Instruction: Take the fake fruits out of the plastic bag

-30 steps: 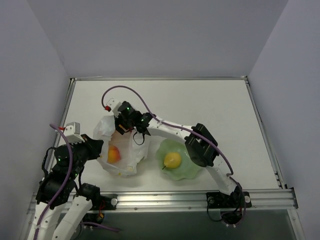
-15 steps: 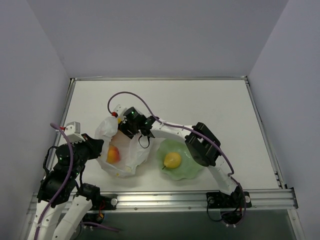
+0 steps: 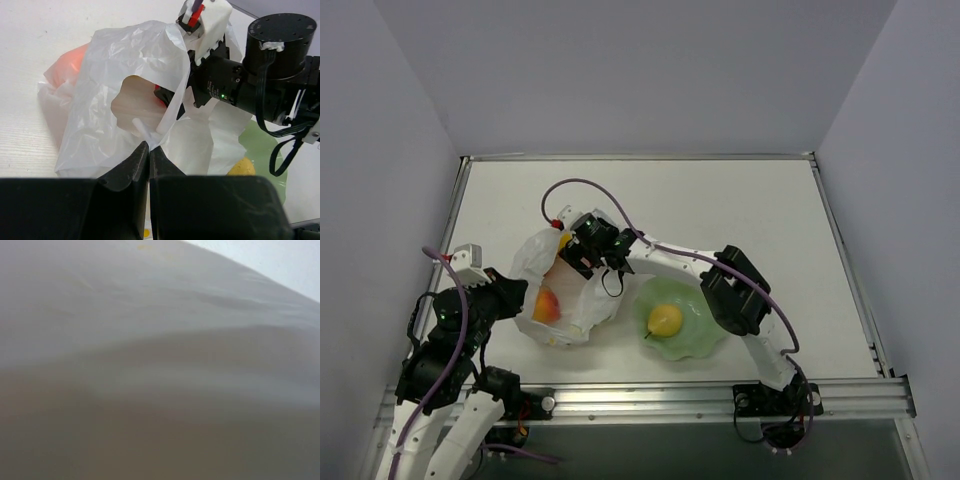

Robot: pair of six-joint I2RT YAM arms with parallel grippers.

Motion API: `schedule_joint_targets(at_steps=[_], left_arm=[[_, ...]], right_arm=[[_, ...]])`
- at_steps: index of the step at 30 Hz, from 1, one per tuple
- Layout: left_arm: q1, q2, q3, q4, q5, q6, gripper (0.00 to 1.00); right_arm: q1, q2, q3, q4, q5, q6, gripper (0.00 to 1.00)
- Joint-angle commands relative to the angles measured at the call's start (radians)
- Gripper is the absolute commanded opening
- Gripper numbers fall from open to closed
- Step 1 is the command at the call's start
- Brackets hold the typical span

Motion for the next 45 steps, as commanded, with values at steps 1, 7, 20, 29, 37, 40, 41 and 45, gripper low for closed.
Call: schedule_joint_targets(at_steps=[1,7,20,29,37,40,41,45], left_arm=[[-0.006,-0.002,0.022,0.02,-0.004,0.006,0.02],[-0.006,-0.008,0.025,0.019,-0.003,0.007,0.03],[-0.006,0.021,0.009,0.055,0.01,0.0,0.02],[-0.006,0.007,0.008,0.072,-0.017,-0.014,0.02],[-0.006,-0.007,-0.024,0.085,-0.053,-0.025,0.02],[-0.006,-0.017,-0.043,0.108,-0.072,-0.049,0.02],[-0.006,-0.017,-0.052,0.123,-0.076,-0.056,0.02],[-0.006,-0.008,-0.07,0.154,-0.102,-0.086,0.02]], right_arm=[[0.005,-0.073,-0.031,-0.042,-0.002,0.056,0.94],[-0.002,-0.045,-0.085,-0.042,-0.025,0.105,0.86],[0.0,-0.118,-0.101,0.165,-0.006,0.185,0.51],[-0.063,-0.36,-0.41,0.746,-0.488,0.513,0.52],[-0.075,-0.232,-0.389,0.8,-0.568,0.741,0.57],[-0.1,-0.18,-0.422,1.023,-0.684,0.891,0.6],[-0.107,-0.156,-0.432,1.098,-0.76,1.0,0.61],[-0.144,-0.1,-0.424,1.407,-0.761,1.001,0.61]])
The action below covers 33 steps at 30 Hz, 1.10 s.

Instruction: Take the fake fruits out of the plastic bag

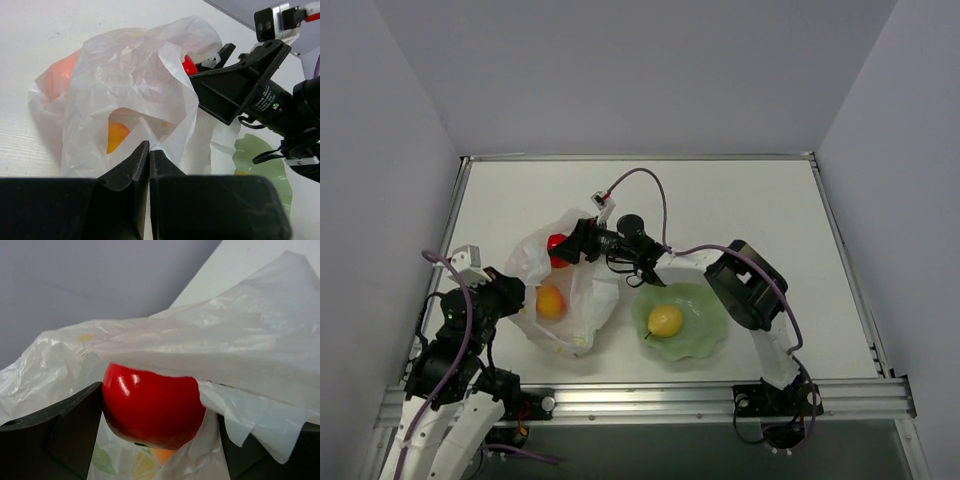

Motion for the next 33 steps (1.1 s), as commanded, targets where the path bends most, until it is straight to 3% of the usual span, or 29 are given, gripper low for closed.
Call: schedule_joint_targets(at_steps=[1,2,3,5,6,7,9,10,12,21,24,26,28,30,31,33], left_arm=[[-0.006,0.011,0.006,0.085,-0.05,-0.044,0.03],[-0.006,0.014,0.008,0.095,-0.055,-0.046,0.02],[-0.006,0.019,0.009,0.097,-0.06,-0.047,0.03],[-0.006,0.025,0.018,0.095,-0.074,-0.047,0.02],[-0.006,0.024,0.021,0.094,-0.08,-0.043,0.02],[-0.006,0.022,0.027,0.092,-0.084,-0.038,0.02],[-0.006,0.019,0.037,0.062,-0.101,-0.026,0.03],[-0.006,0.014,0.049,0.052,-0.107,-0.021,0.03],[-0.004,0.01,0.057,0.042,-0.11,-0.014,0.02],[-0.004,-0.006,0.063,-0.053,-0.089,-0.001,0.02],[-0.006,-0.025,0.043,-0.078,-0.101,-0.032,0.02],[-0.006,-0.027,0.023,-0.06,-0.08,-0.055,0.02],[-0.006,-0.021,-0.002,-0.047,-0.066,-0.061,0.02],[-0.006,-0.018,-0.005,-0.027,-0.069,-0.058,0.02],[-0.004,-0.019,-0.005,-0.021,-0.074,-0.057,0.02],[-0.004,-0.021,-0.003,-0.003,-0.075,-0.054,0.02]], right_arm=[[-0.042,0.02,0.05,0.4,-0.082,0.106,0.61],[-0.051,0.026,0.058,0.381,-0.17,0.27,0.65],[-0.054,0.023,0.064,0.339,-0.264,0.39,0.81],[-0.051,-0.015,0.075,0.061,-0.222,0.266,0.9],[-0.045,-0.032,0.083,-0.054,-0.122,0.085,0.92],[-0.036,-0.049,0.099,-0.307,-0.054,-0.019,0.96],[0.023,-0.096,0.174,-0.533,0.157,-0.201,0.99],[0.05,-0.104,0.197,-0.669,0.367,-0.336,1.0],[0.084,-0.116,0.243,-0.739,0.48,-0.409,1.0],[0.229,-0.288,0.221,-0.831,0.781,-0.618,0.77],[0.245,-0.323,0.199,-0.854,0.795,-0.638,0.81],[0.24,-0.329,0.195,-0.884,0.813,-0.655,1.0],[0.229,-0.328,0.193,-0.893,0.835,-0.667,0.99],[0.226,-0.334,0.193,-0.891,0.745,-0.661,0.8],[0.231,-0.333,0.196,-0.89,0.704,-0.656,0.53],[0.274,-0.307,0.214,-0.888,0.648,-0.647,0.22]])
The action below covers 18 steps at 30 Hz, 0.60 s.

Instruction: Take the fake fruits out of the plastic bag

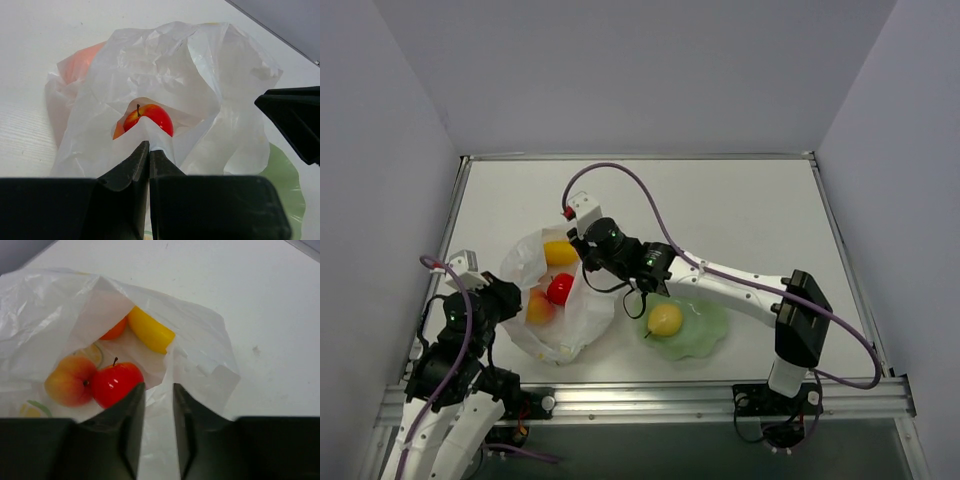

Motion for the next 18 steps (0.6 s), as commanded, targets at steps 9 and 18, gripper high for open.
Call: schedule_joint_targets(at_steps=[9,18], left_arm=[[-0.006,0.009,0.012,0.063,0.019,-0.008,0.02],[-0.004,-0.002,0.039,0.034,0.008,0.01,0.02]], right_arm=[[0.092,0.209,0.101,0.016,-0.114,0.012,0.53],[0.041,0.311,0.14,0.007,-0.152,-0.016,0.84]])
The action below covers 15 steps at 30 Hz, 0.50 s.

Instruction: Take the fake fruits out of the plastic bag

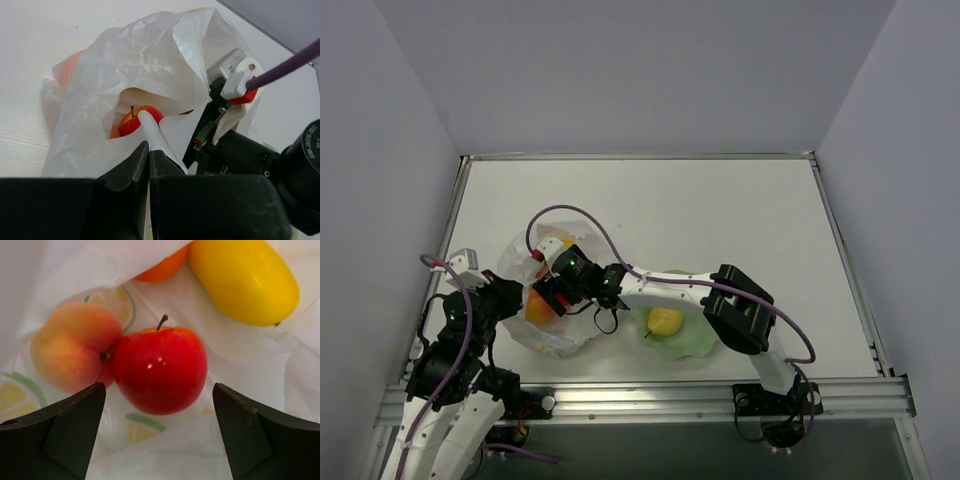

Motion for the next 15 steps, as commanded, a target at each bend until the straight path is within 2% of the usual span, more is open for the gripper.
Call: schedule_joint_targets(at_steps=[1,7,11,14,15], left_arm=[[-0.004,-0.007,0.043,0.008,0.0,0.007,0.02],[-0.004,-0.009,0.037,0.004,-0.01,0.005,0.02],[-0.004,-0.015,0.032,0.002,-0.005,0.002,0.02],[-0.006,-0.016,0.028,0.004,-0.005,-0.003,0.03],[-0.006,-0.016,0.025,0.004,-0.005,-0.004,0.02]], right_arm=[[-0.034,0.016,0.085,0.001,-0.036,-0.022,0.84],[-0.029,0.09,0.116,-0.011,-0.12,0.004,0.84],[-0.026,0.099,0.099,-0.008,-0.12,0.015,0.84],[-0.025,0.095,0.102,-0.009,-0.125,0.018,0.81],[-0.025,0.093,0.11,-0.008,-0.12,0.018,0.75]])
